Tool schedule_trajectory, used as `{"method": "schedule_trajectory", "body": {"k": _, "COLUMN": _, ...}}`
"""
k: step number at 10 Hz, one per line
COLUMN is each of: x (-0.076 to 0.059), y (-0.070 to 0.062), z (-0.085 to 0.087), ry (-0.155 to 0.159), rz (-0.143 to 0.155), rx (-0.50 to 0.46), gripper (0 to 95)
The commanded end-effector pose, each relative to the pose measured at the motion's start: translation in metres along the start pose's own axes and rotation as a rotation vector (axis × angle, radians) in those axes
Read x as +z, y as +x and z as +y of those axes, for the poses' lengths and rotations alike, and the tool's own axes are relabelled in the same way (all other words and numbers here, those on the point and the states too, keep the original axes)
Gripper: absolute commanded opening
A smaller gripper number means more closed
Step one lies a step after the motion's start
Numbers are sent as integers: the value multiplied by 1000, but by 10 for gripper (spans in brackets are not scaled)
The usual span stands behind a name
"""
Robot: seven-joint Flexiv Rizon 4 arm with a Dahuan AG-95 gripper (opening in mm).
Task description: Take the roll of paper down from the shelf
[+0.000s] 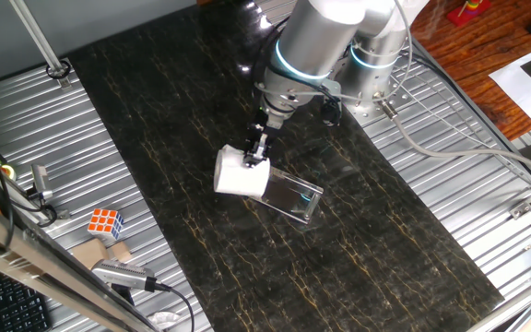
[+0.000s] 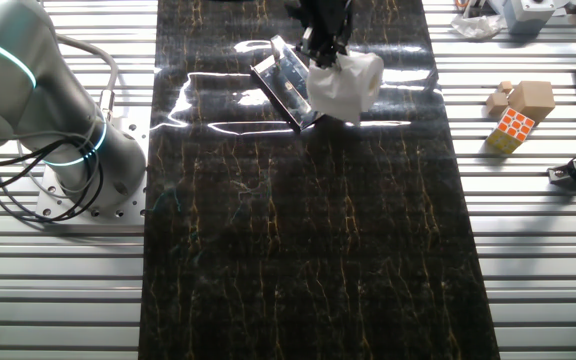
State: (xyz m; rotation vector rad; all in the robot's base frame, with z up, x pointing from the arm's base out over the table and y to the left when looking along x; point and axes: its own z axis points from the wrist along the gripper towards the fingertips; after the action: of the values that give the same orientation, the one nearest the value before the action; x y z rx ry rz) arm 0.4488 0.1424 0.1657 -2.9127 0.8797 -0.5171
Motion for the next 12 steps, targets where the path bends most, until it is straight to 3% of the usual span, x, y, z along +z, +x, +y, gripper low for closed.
{"method": "schedule_trajectory", "body": {"k": 1, "x": -4, "y": 5, "z": -6, "ry": 2, "rz": 10, "rx": -2, "gripper": 0}}
{"method": "schedule_trajectory", "body": {"k": 2, "x": -4, "y": 5, "z": -7, "ry": 4, "rz": 9, "rx": -1, "gripper": 0}}
{"method": "schedule_trajectory", "body": {"k": 4, "x": -5, "y": 7, "z": -9, "ry": -7, "rz": -19, "rx": 181, "gripper": 0}}
{"method": "schedule_trajectory", "body": {"k": 7, "x": -7, "y": 12, "z": -17, "ry": -31, "rz": -40, "rx": 336, "gripper": 0}}
{"method": "schedule_trajectory", "body": {"k": 8, "x": -9, "y": 14, "z": -22, "ry": -52, "rz": -59, "rx": 437, "gripper": 0}}
{"method": "schedule_trajectory", "body": {"k": 9, "x": -9, "y": 14, "z": -24, "ry": -76, "rz": -82, "rx": 562, "gripper": 0}}
{"method": "schedule_trajectory", "body": {"k": 10, "x": -8, "y": 14, "z": -25, "ry": -101, "rz": -96, "rx": 757, "gripper": 0}}
{"method": "schedule_trajectory", "body": {"k": 12, "x": 0, "y": 10, "z": -37, "ry": -204, "rz": -151, "rx": 1147, "gripper": 0}}
